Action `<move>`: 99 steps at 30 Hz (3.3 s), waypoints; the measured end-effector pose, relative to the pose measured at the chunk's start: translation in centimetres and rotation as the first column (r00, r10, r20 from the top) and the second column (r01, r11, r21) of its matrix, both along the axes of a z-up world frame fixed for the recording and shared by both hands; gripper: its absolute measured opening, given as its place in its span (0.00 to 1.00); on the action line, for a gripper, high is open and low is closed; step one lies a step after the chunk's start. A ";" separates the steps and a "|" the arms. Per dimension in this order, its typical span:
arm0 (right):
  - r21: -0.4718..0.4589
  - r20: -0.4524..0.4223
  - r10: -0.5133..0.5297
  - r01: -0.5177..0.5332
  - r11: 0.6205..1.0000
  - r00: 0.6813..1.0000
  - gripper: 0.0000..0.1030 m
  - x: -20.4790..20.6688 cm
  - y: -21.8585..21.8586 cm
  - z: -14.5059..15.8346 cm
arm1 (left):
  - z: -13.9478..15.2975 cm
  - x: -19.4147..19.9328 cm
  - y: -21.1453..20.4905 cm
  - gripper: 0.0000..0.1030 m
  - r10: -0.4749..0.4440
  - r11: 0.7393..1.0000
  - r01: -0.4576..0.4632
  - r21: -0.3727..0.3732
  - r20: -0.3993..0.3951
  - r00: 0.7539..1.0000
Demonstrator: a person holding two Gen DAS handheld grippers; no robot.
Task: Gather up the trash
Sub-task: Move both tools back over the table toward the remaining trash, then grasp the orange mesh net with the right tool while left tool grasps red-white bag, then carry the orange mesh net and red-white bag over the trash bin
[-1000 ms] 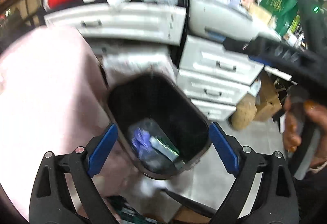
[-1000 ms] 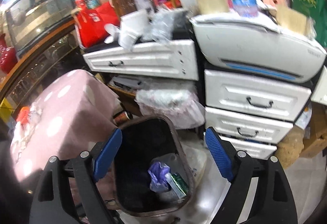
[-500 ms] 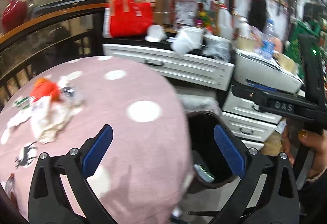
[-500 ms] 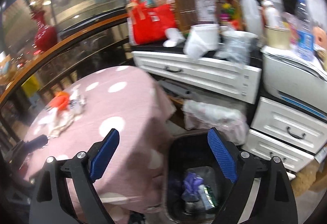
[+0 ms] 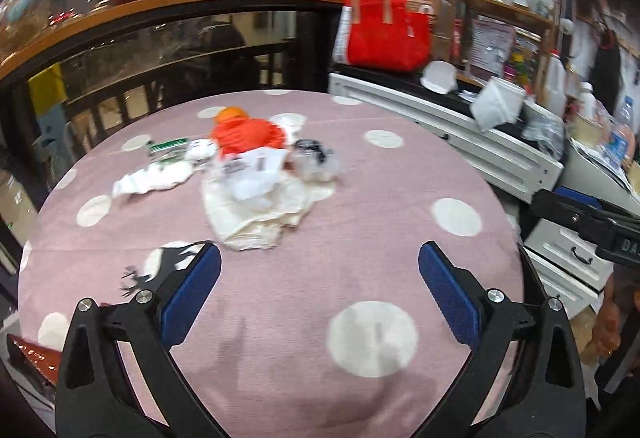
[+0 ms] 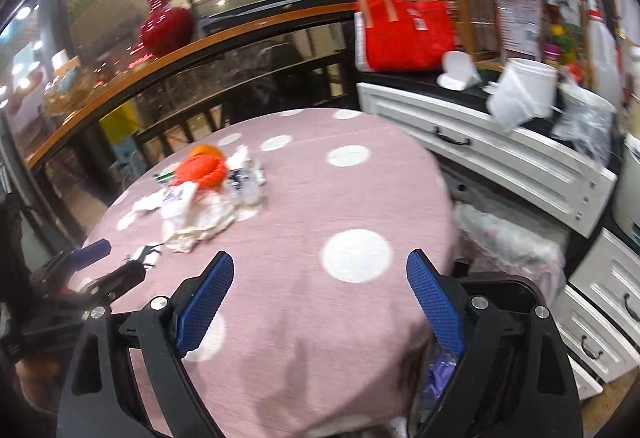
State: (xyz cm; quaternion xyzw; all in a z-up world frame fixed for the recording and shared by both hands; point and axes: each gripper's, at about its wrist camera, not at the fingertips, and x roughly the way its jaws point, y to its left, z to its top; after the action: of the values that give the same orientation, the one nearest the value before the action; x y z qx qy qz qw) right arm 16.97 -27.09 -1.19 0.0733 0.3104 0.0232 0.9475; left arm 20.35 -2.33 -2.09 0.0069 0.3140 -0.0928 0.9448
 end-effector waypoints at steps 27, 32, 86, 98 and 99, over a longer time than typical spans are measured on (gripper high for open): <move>0.002 -0.129 0.310 -0.313 0.950 0.942 0.80 15.3 13.2 -1.4 | -2.3 2.3 7.3 0.94 0.154 0.987 -0.157 -0.029 -0.092 0.984; 0.011 -0.161 0.326 -0.329 0.944 0.931 0.80 19.6 14.9 -1.4 | -2.1 2.6 7.0 0.94 0.145 0.989 -0.148 -0.021 -0.091 0.985; -0.004 0.040 0.214 -0.214 0.977 0.976 0.17 9.6 5.1 1.3 | 1.9 9.7 6.8 0.23 0.124 0.960 -0.151 -0.236 -0.125 0.984; -0.003 0.050 0.153 -0.153 0.988 0.987 0.17 3.9 2.7 1.0 | 2.6 2.9 1.4 0.23 -0.032 0.964 0.015 -0.264 -0.058 0.998; -0.006 0.049 0.144 -0.144 0.990 0.988 0.17 3.4 2.4 1.0 | 2.5 2.3 0.5 0.23 -0.052 0.964 0.036 -0.262 -0.053 0.997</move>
State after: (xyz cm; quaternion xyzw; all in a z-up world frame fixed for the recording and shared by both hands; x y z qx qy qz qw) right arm 20.36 -24.66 -0.20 0.0490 0.2913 0.0931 0.9508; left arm 22.69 -1.78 0.42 -0.1134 0.3269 -0.1543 0.9254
